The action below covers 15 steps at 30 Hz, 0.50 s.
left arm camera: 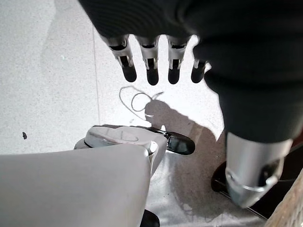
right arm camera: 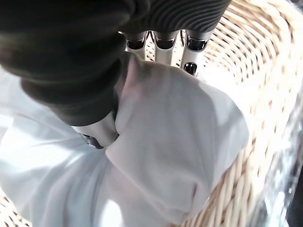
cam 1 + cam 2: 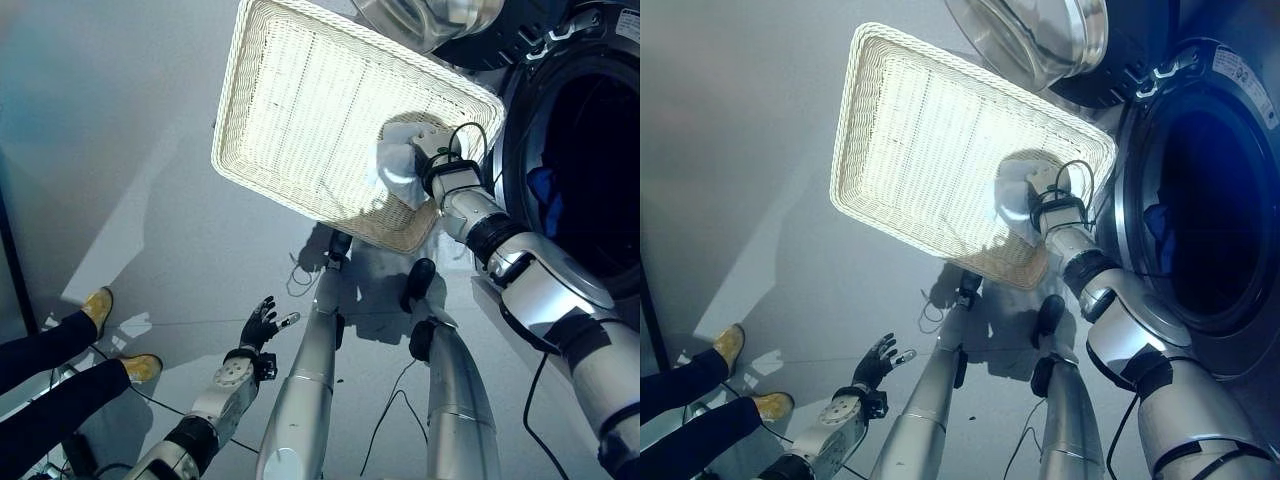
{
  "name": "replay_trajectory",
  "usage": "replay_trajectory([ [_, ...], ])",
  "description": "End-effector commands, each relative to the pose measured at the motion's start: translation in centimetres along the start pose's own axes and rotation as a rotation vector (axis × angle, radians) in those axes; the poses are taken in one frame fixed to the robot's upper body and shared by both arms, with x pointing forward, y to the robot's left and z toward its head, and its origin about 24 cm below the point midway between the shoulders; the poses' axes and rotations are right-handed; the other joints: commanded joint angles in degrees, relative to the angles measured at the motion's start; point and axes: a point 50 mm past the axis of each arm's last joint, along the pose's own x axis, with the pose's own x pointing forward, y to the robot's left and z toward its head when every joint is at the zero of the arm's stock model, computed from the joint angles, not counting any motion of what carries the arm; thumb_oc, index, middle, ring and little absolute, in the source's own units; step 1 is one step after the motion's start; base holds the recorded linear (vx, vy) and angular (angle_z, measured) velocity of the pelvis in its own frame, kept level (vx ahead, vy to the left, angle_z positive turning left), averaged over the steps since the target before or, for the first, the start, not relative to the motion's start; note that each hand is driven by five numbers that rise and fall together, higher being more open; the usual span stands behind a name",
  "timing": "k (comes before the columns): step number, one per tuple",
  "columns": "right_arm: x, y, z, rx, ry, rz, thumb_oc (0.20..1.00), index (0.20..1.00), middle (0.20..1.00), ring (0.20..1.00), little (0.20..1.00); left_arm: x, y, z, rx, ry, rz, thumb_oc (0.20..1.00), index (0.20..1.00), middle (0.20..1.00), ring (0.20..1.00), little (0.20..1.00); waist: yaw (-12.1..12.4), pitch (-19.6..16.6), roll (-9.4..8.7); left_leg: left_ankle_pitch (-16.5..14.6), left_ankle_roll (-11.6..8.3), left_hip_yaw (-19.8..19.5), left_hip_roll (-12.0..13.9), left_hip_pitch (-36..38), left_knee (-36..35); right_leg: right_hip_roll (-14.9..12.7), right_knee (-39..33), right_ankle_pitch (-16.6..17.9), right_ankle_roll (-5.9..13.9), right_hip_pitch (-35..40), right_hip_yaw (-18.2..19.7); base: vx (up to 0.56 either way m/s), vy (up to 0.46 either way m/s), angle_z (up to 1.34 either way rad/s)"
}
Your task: Put the clothes into the washing machine.
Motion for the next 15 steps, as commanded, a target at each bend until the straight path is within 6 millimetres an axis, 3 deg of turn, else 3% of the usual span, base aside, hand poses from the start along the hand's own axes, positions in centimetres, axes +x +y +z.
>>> replay_trajectory([
  [1, -1.2, 3.6, -3.4, 0.469, 0.143, 0.117, 0.200, 0.200, 0.200, 0.200, 0.200, -0.1, 1.2, 0.2, -0.023, 0.003, 0.031, 1.000, 1.000, 1.000, 1.000, 1.000, -0.2, 3.4, 1.31, -3.3, 4.65, 4.6, -5.2, 2.8, 2.2, 1.6, -14.2, 11.8, 5.36, 4.4, 2.3, -0.01, 0.041, -0.01],
  [6, -1.9, 3.2, -1.5, 1.212, 0.071, 0.121, 0.200, 0.200, 0.200, 0.200, 0.200, -0.6, 2.4, -0.8, -0.051, 0.028, 0.075, 1.000, 1.000, 1.000, 1.000, 1.000, -1.9, 3.4, 0.03, -4.4, 4.35, 5.6, -4.8, 5.5, 2.6, 2.0, -14.0, 11.1, 4.90, 6.8, 3.1, 0.00, 0.061, 0.00],
  [9, -2.3, 2.9, -1.1, 1.374, 0.020, 0.104, 0.200, 0.200, 0.200, 0.200, 0.200, -0.8, 2.7, -1.3, -0.059, 0.035, 0.087, 1.000, 1.000, 1.000, 1.000, 1.000, -2.5, 3.4, -0.35, -4.8, 4.33, 6.0, -4.8, 6.5, 2.7, 2.1, -14.0, 11.0, 4.83, 7.6, 3.4, 0.00, 0.069, -0.06],
  [10, -3.0, 2.3, -0.4, 1.619, -0.070, 0.106, 0.200, 0.200, 0.200, 0.200, 0.200, -1.1, 3.1, -2.0, -0.071, 0.048, 0.103, 1.000, 1.000, 1.000, 1.000, 1.000, -3.6, 3.4, -0.78, -5.2, 4.35, 6.8, -4.8, 8.2, 2.5, 2.2, -14.1, 10.9, 4.74, 9.0, 3.9, 0.00, 0.093, -0.11],
  [13, -3.5, 2.2, 0.0, 1.777, -0.133, 0.130, 0.200, 0.200, 0.200, 0.200, 0.200, -1.3, 3.3, -2.4, -0.078, 0.057, 0.114, 1.000, 1.000, 1.000, 1.000, 1.000, -4.2, 3.4, -1.05, -5.4, 4.44, 7.3, -4.8, 9.3, 2.5, 2.2, -14.3, 10.9, 4.73, 9.9, 4.2, 0.00, 0.077, -0.16],
  [15, -5.0, 2.4, 1.5, 1.999, -0.245, 0.206, 0.200, 0.200, 0.200, 0.200, 0.200, -1.5, 3.4, -3.3, -0.083, 0.086, 0.144, 1.000, 1.000, 1.000, 1.000, 1.000, -5.8, 3.4, -1.80, -6.1, 4.75, 8.4, -4.9, 12.1, 2.6, 2.3, -14.8, 11.0, 4.78, 12.1, 5.2, 0.00, 0.107, -0.25],
])
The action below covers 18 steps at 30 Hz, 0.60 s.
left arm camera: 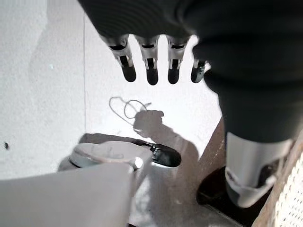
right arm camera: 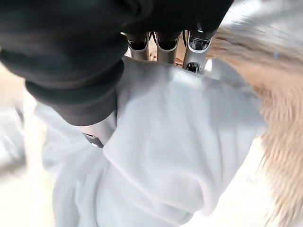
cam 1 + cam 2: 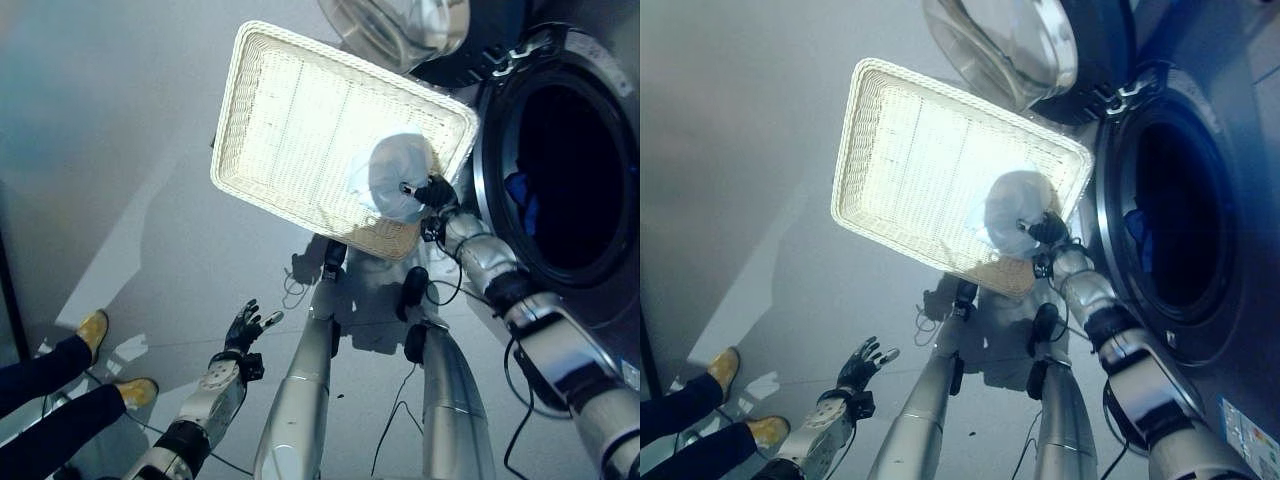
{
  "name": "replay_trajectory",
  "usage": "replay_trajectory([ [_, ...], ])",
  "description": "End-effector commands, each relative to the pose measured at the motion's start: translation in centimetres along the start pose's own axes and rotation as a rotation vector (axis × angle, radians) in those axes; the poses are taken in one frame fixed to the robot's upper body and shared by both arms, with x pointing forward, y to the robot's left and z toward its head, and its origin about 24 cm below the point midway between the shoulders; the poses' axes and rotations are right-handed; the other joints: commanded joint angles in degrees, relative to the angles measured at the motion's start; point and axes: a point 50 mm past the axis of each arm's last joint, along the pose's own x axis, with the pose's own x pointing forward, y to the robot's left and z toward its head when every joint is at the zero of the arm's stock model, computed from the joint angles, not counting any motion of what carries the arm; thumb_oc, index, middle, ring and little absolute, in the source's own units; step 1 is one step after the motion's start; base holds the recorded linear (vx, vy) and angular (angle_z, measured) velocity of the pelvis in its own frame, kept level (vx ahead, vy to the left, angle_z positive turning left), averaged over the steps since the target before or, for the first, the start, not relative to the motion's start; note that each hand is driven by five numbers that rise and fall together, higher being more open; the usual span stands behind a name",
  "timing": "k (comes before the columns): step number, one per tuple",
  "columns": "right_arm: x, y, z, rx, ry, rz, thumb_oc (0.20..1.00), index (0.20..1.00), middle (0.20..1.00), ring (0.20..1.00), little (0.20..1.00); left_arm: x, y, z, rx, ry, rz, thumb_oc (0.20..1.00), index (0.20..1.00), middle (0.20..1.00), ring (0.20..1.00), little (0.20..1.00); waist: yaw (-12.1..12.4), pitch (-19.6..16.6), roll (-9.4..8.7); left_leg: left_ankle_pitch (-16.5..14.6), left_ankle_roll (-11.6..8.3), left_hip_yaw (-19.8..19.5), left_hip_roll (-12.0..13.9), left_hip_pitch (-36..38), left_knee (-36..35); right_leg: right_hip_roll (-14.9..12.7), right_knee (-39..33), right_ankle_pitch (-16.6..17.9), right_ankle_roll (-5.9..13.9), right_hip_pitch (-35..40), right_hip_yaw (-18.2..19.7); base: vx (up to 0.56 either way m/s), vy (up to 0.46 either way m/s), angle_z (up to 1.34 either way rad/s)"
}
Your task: Put the clothes into the washing machine.
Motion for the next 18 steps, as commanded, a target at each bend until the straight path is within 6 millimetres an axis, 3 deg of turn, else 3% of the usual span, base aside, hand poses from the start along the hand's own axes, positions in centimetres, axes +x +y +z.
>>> replay_trajectory([
  [1, -0.5, 2.1, 4.3, 0.227, -0.211, 0.187, 0.200, 0.200, 0.200, 0.200, 0.200, -0.7, 0.3, -1.9, 0.003, 0.036, 0.032, 1.000, 1.000, 1.000, 1.000, 1.000, -0.9, 1.3, -0.13, -5.3, 3.22, 3.9, -4.5, 4.1, 2.0, 2.5, -13.5, 10.6, 3.59, 5.3, 1.3, 0.00, 0.089, -0.22],
  [6, -2.2, 4.2, 2.4, 0.504, -0.157, 0.350, 0.200, 0.200, 0.200, 0.200, 0.200, -0.6, 0.5, -2.7, -0.005, 0.080, 0.078, 1.000, 1.000, 1.000, 1.000, 1.000, -3.5, 1.3, -1.14, -6.0, 3.66, 6.0, -4.4, 8.8, 1.4, 2.4, -15.2, 11.4, 3.98, 9.1, 3.2, 0.00, 0.075, -0.29],
  [10, -2.7, 4.3, 1.7, 0.631, -0.152, 0.376, 0.200, 0.200, 0.200, 0.200, 0.200, -0.4, 0.7, -2.8, -0.005, 0.088, 0.094, 1.000, 1.000, 1.000, 1.000, 1.000, -4.7, 1.3, -1.41, -6.0, 3.73, 7.2, -4.3, 10.2, 1.1, 2.1, -16.1, 12.3, 4.22, 10.2, 3.8, 0.00, 0.054, -0.18],
  [14, -2.8, 2.6, 2.2, 0.774, -0.244, 0.275, 0.200, 0.200, 0.200, 0.200, 0.200, -0.3, 0.9, -2.7, 0.009, 0.092, 0.106, 1.000, 1.000, 1.000, 1.000, 1.000, -5.6, 1.3, -1.45, -6.4, 3.95, 8.6, -4.2, 11.8, 0.6, 1.7, -16.9, 12.8, 4.50, 11.3, 4.2, 0.01, 0.023, -0.17],
  [18, -2.4, -2.9, 4.1, 0.980, -0.418, 0.010, 0.200, 0.200, 0.200, 0.200, 0.200, -0.2, 0.8, -2.8, 0.020, 0.101, 0.106, 1.000, 1.000, 1.000, 1.000, 1.000, -6.1, 1.3, -0.77, -7.2, 4.12, 10.0, -4.3, 12.6, 0.8, 1.3, -17.0, 12.8, 4.65, 12.2, 4.5, 0.04, 0.008, -0.15],
])
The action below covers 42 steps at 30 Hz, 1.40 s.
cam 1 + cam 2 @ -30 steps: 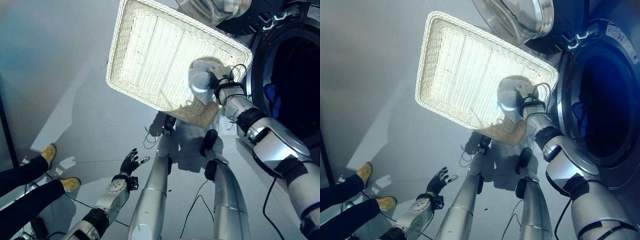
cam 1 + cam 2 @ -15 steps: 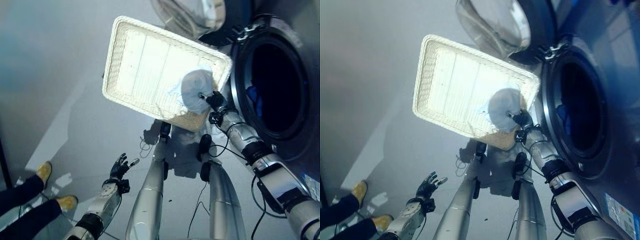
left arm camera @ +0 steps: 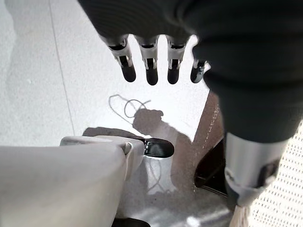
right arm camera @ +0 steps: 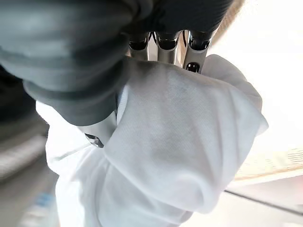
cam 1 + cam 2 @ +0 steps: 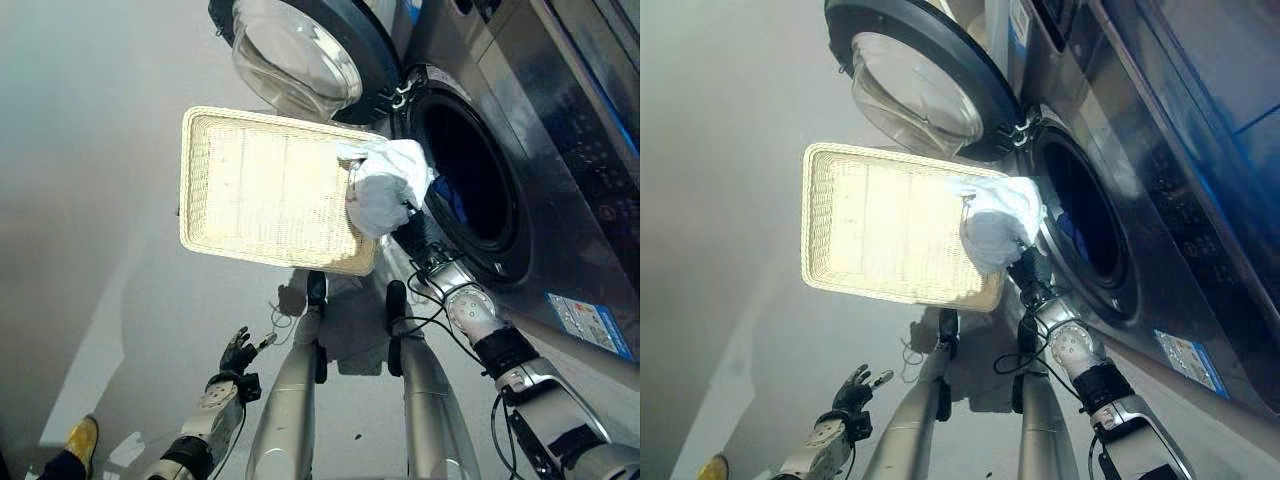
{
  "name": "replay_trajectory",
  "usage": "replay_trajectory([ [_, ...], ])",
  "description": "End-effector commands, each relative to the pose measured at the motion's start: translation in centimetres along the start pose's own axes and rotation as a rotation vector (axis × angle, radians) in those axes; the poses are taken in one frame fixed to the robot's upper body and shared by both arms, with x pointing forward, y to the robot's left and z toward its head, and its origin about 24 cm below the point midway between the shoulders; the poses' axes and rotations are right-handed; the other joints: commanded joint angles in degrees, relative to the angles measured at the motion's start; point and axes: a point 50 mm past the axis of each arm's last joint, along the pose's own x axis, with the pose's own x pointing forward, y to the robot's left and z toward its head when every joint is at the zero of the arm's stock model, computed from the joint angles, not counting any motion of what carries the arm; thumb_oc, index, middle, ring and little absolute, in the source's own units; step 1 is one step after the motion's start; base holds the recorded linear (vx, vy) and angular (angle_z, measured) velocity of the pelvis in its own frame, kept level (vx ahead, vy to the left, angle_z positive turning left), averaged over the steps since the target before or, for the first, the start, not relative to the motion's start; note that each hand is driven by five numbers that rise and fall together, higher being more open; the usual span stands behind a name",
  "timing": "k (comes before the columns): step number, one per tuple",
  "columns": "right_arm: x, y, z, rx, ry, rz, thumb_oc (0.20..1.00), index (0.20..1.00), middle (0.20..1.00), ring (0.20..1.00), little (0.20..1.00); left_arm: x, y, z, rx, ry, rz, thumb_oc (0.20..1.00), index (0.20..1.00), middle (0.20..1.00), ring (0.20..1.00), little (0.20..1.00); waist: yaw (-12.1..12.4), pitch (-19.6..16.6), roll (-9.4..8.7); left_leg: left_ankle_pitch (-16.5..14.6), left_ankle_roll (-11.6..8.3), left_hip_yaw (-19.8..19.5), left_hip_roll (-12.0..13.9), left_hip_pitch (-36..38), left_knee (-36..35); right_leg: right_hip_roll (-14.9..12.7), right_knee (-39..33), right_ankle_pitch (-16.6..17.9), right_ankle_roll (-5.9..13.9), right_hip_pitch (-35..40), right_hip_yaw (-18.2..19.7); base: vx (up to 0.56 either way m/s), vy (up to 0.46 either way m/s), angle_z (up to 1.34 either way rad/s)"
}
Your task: Put the clothes into the washing machine.
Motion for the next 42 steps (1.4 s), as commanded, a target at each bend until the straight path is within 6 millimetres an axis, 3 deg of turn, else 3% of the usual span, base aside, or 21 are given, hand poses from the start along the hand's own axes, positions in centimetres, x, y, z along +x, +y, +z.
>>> replay_trajectory([
  [1, 0.8, 1.7, 8.2, 0.209, -0.408, 0.007, 0.200, 0.200, 0.200, 0.200, 0.200, 0.0, 0.7, -0.5, 0.040, 0.013, 0.039, 1.000, 1.000, 1.000, 1.000, 1.000, -0.8, 0.6, 0.14, -6.6, 1.44, 1.8, -4.5, 2.6, 3.3, 0.0, -7.7, 6.4, 1.77, 2.6, -2.9, 0.03, -0.017, -0.09],
  [2, 0.8, 1.6, 9.1, 0.219, -0.444, -0.010, 0.200, 0.200, 0.200, 0.200, 0.200, 0.1, 0.6, -0.4, 0.041, 0.013, 0.038, 1.000, 1.000, 1.000, 1.000, 1.000, -0.8, 0.6, 0.18, -6.2, 1.46, 1.8, -4.6, 2.2, 3.4, 0.0, -7.9, 6.9, 1.72, 2.3, -2.9, 0.06, -0.040, -0.11],
  [3, 0.9, 1.4, 12.1, 0.268, -0.553, -0.053, 0.200, 0.200, 0.200, 0.200, 0.200, 0.2, 0.5, -0.3, 0.052, 0.016, 0.032, 1.000, 1.000, 1.000, 1.000, 1.000, -0.7, 0.6, 0.57, -6.4, 1.47, 1.8, -4.7, 1.8, 3.6, -0.1, -7.8, 6.9, 1.66, 2.1, -2.9, 0.06, -0.040, -0.11],
  [5, 0.7, 1.2, 13.5, 0.297, -0.625, -0.095, 0.200, 0.200, 0.200, 0.200, 0.200, 0.2, 0.3, -0.2, 0.056, 0.019, 0.030, 1.000, 1.000, 1.000, 1.000, 1.000, -0.5, 0.6, 0.83, -6.6, 1.45, 1.8, -4.8, 1.6, 3.8, -0.2, -7.7, 6.7, 1.62, 2.0, -3.0, 0.05, -0.032, -0.11],
  [9, -0.7, 0.4, 19.9, 0.430, -0.898, -0.263, 0.200, 0.200, 0.200, 0.200, 0.200, 0.5, 0.2, 0.0, 0.077, 0.037, 0.020, 1.000, 1.000, 1.000, 1.000, 1.000, 0.1, 0.6, 2.12, -6.5, 1.35, 1.7, -5.1, 0.4, 4.6, -0.1, -6.8, 6.0, 1.12, 1.4, -3.4, 0.05, -0.072, 0.01],
  [12, -1.6, 0.2, 21.9, 0.474, -0.984, -0.273, 0.200, 0.200, 0.200, 0.200, 0.200, 0.5, 0.3, 0.0, 0.089, 0.039, 0.013, 1.000, 1.000, 1.000, 1.000, 1.000, 0.4, 0.6, 2.70, -6.4, 1.28, 1.5, -5.1, -0.5, 5.2, 0.1, -5.8, 5.3, 0.75, 0.8, -3.7, 0.07, -0.083, 0.00],
  [14, -3.5, -0.1, 24.3, 0.516, -1.141, -0.284, 0.200, 0.200, 0.200, 0.200, 0.200, 0.5, 0.6, 0.2, 0.109, 0.047, 0.002, 1.000, 1.000, 1.000, 1.000, 1.000, 0.8, 0.6, 3.27, -6.5, 1.05, 1.3, -5.2, -1.5, 6.5, -0.1, -4.0, 4.1, 0.29, 0.2, -4.6, 0.11, -0.138, 0.04],
  [18, -6.2, 0.0, 26.4, 0.623, -1.377, -0.176, 0.200, 0.200, 0.200, 0.200, 0.200, 0.2, 1.1, 0.2, 0.139, 0.054, -0.017, 1.000, 1.000, 1.000, 1.000, 1.000, 0.8, 0.6, 3.52, -7.3, 0.92, 0.7, -5.5, -2.6, 8.9, -0.1, -1.6, 2.6, -0.24, -0.5, -5.2, 0.10, -0.131, 0.11],
  [20, -7.6, 1.0, 27.0, 0.688, -1.495, -0.090, 0.200, 0.200, 0.200, 0.200, 0.200, 0.1, 1.0, 0.4, 0.156, 0.053, -0.035, 1.000, 1.000, 1.000, 1.000, 1.000, 0.6, 0.6, 3.59, -7.9, 0.90, 0.4, -5.6, -3.0, 10.2, 0.0, -0.3, 1.8, -0.47, -0.7, -5.3, 0.09, -0.108, 0.13],
  [28, -9.6, 1.8, 27.5, 0.874, -1.589, -0.077, 0.200, 0.200, 0.200, 0.200, 0.200, -0.3, 0.6, 0.8, 0.178, 0.031, -0.097, 1.000, 1.000, 1.000, 1.000, 1.000, 0.5, 0.6, 5.04, -8.1, 0.56, 0.3, -5.4, -3.7, 12.3, 0.2, 3.4, -0.4, -1.30, -1.4, -5.0, 0.07, -0.014, 0.05],
  [29, -9.6, 1.9, 27.5, 0.880, -1.587, -0.070, 0.263, 0.263, 0.263, 0.263, 0.263, -0.3, 0.5, 0.8, 0.180, 0.030, -0.100, 1.000, 1.000, 1.000, 1.000, 1.000, 0.6, 0.6, 5.23, -8.1, 0.49, 0.3, -5.4, -3.7, 12.4, 0.2, 3.8, -0.7, -1.42, -1.5, -5.0, 0.06, -0.014, 0.00],
  [30, -9.5, 2.1, 27.4, 0.887, -1.579, -0.063, 0.432, 0.432, 0.432, 0.432, 0.432, -0.4, 0.5, 0.8, 0.181, 0.029, -0.104, 1.000, 1.000, 1.000, 1.000, 1.000, 0.7, 0.6, 5.42, -8.0, 0.44, 0.3, -5.4, -3.7, 12.5, 0.2, 4.1, -0.9, -1.48, -1.5, -5.1, 0.05, -0.020, 0.00],
  [31, -9.2, 2.3, 27.2, 0.889, -1.562, -0.051, 0.661, 0.661, 0.661, 0.661, 0.661, -0.4, 0.4, 0.8, 0.186, 0.029, -0.110, 1.000, 1.000, 1.000, 1.000, 1.000, 0.9, 0.6, 5.70, -8.0, 0.43, 0.3, -5.4, -3.7, 12.6, 0.0, 4.4, -1.1, -1.53, -1.5, -5.2, 0.05, -0.017, -0.01],
  [32, -9.1, 2.3, 27.1, 0.888, -1.551, -0.049, 0.768, 0.768, 0.768, 0.768, 0.768, -0.4, 0.4, 0.8, 0.187, 0.030, -0.111, 1.000, 1.000, 1.000, 1.000, 1.000, 0.9, 0.6, 5.76, -7.9, 0.43, 0.2, -5.4, -3.8, 12.7, 0.0, 4.6, -1.2, -1.53, -1.6, -5.2, 0.04, -0.012, -0.02],
  [33, -8.7, 2.3, 26.9, 0.886, -1.525, -0.043, 1.000, 1.000, 1.000, 1.000, 1.000, -0.4, 0.3, 0.8, 0.190, 0.031, -0.114, 1.000, 1.000, 1.000, 1.000, 1.000, 0.9, 0.6, 5.92, -7.9, 0.44, 0.2, -5.5, -3.8, 12.7, 0.0, 4.8, -1.3, -1.57, -1.6, -5.3, 0.03, -0.008, -0.03],
  [36, -6.2, 2.9, 25.3, 0.847, -1.356, -0.025, 1.000, 1.000, 1.000, 1.000, 1.000, -0.5, 0.0, 0.6, 0.198, 0.043, -0.125, 1.000, 1.000, 1.000, 1.000, 1.000, 1.4, 0.6, 6.71, -7.6, 0.38, 0.1, -5.6, -4.3, 12.8, -0.1, 5.1, -1.5, -1.63, -2.2, -5.3, 0.01, -0.002, -0.01],
  [37, -6.2, 2.9, 25.3, 0.847, -1.356, -0.025, 1.000, 1.000, 1.000, 1.000, 1.000, -0.5, 0.0, 0.6, 0.198, 0.043, -0.125, 1.000, 1.000, 1.000, 1.000, 1.000, 1.4, 0.6, 6.71, -7.6, 0.38, 0.1, -5.6, -4.3, 12.8, -0.1, 5.1, -1.5, -1.63, -2.2, -5.3, 0.00, 0.000, 0.00],
  [39, -3.4, 2.7, 23.4, 0.759, -1.143, -0.022, 1.000, 1.000, 1.000, 1.000, 1.000, -0.5, -0.2, 0.2, 0.204, 0.061, -0.125, 1.000, 1.000, 1.000, 1.000, 1.000, 1.5, 0.6, 6.87, -7.4, 0.35, -0.2, -5.7, -4.8, 12.8, 0.1, 5.0, -1.4, -1.76, -2.7, -5.1, 0.02, -0.008, 0.00],
  [42, -1.3, 2.0, 21.5, 0.649, -0.954, -0.011, 1.000, 1.000, 1.000, 1.000, 1.000, -0.5, -0.3, -0.1, 0.208, 0.071, -0.125, 1.000, 1.000, 1.000, 1.000, 1.000, 1.8, 0.6, 6.83, -7.0, 0.39, -0.2, -5.6, -5.4, 12.4, 0.4, 4.8, -1.2, -1.81, -3.3, -5.0, 0.00, 0.000, 0.00],
])
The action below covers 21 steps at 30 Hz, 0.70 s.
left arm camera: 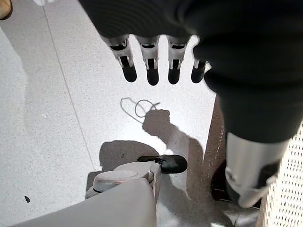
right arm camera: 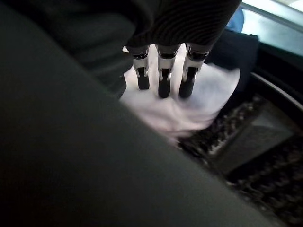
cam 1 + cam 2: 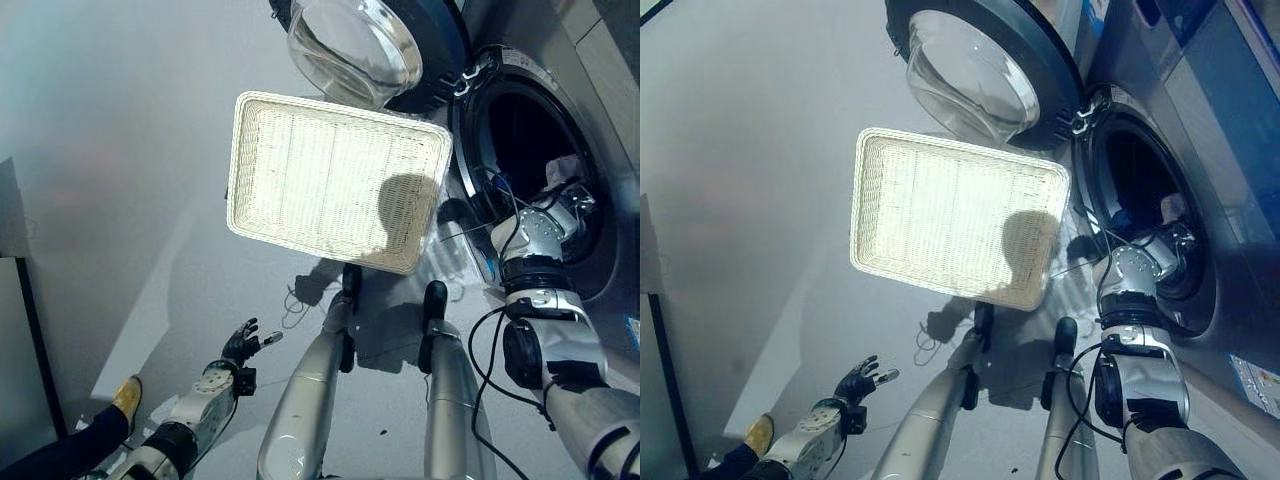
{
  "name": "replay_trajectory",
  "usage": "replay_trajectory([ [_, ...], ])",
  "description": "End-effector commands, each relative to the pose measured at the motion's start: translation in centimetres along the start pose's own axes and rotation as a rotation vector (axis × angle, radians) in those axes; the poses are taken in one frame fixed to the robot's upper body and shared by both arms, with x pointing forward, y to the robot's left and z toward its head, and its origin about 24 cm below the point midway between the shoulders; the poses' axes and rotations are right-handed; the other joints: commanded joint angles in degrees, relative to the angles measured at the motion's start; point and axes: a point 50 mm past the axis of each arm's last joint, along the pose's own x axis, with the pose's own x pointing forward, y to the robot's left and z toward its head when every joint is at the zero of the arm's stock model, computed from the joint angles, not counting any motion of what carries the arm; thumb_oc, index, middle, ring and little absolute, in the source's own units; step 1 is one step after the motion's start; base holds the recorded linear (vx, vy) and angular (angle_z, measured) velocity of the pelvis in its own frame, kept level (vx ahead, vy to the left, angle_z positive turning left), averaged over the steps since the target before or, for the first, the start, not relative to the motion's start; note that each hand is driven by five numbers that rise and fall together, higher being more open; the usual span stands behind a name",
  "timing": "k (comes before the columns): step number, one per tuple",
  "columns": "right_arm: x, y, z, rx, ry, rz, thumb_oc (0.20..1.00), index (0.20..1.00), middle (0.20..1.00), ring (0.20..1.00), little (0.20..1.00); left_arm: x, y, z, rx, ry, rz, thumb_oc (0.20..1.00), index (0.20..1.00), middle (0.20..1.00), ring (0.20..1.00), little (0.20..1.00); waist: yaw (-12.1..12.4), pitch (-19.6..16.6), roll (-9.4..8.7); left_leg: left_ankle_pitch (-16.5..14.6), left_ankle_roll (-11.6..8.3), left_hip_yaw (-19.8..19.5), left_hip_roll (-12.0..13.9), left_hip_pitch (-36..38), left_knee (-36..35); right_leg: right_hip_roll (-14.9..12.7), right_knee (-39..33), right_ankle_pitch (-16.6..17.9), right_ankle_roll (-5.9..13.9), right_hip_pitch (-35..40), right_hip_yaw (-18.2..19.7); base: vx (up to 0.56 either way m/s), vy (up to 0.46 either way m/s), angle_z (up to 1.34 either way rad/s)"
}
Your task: Put the clothes into the washing machine.
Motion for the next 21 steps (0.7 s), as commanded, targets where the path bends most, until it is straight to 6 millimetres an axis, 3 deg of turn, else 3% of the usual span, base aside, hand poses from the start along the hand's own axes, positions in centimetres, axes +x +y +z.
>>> replay_trajectory([
  [1, 1.4, 6.5, 1.3, -0.150, 0.146, 0.338, 1.000, 1.000, 1.000, 1.000, 1.000, -0.3, -0.9, -2.0, 0.010, 0.059, -0.010, 1.000, 1.000, 1.000, 1.000, 1.000, -2.6, -1.0, 4.25, -4.8, -2.24, -2.0, -1.5, -2.7, 6.7, 5.2, -2.7, 1.8, -3.65, 0.8, -6.3, 0.00, 0.003, -0.05],
  [8, 1.5, 3.9, 0.0, -0.401, 0.316, 0.462, 1.000, 1.000, 1.000, 1.000, 1.000, -0.1, -1.4, -1.9, -0.004, 0.043, -0.010, 1.000, 1.000, 1.000, 1.000, 1.000, -2.3, -1.0, 3.78, -4.2, -2.18, -2.0, -1.0, -3.4, 5.5, 6.1, -2.2, 1.5, -3.69, -0.2, -6.0, -0.01, -0.004, -0.07],
  [16, 0.3, 5.0, -0.4, -0.534, 0.281, 0.731, 1.000, 1.000, 1.000, 1.000, 1.000, 0.0, -1.2, -1.8, -0.007, 0.031, -0.008, 1.000, 1.000, 1.000, 1.000, 1.000, -2.5, -1.0, 3.21, -4.1, -2.02, -2.0, -1.1, -3.2, 4.5, 6.2, -3.9, 2.7, -3.15, -0.2, -6.1, -0.01, 0.007, -0.02],
  [21, -0.1, 3.2, 0.2, -0.708, 0.255, 0.727, 1.000, 1.000, 1.000, 1.000, 1.000, 0.1, -1.2, -1.8, -0.022, 0.033, -0.005, 1.000, 1.000, 1.000, 1.000, 1.000, -3.3, -1.0, 2.37, -4.1, -1.91, -1.9, -1.1, -3.2, 4.1, 6.2, -5.5, 4.0, -2.80, -0.2, -5.7, -0.03, 0.048, 0.00],
])
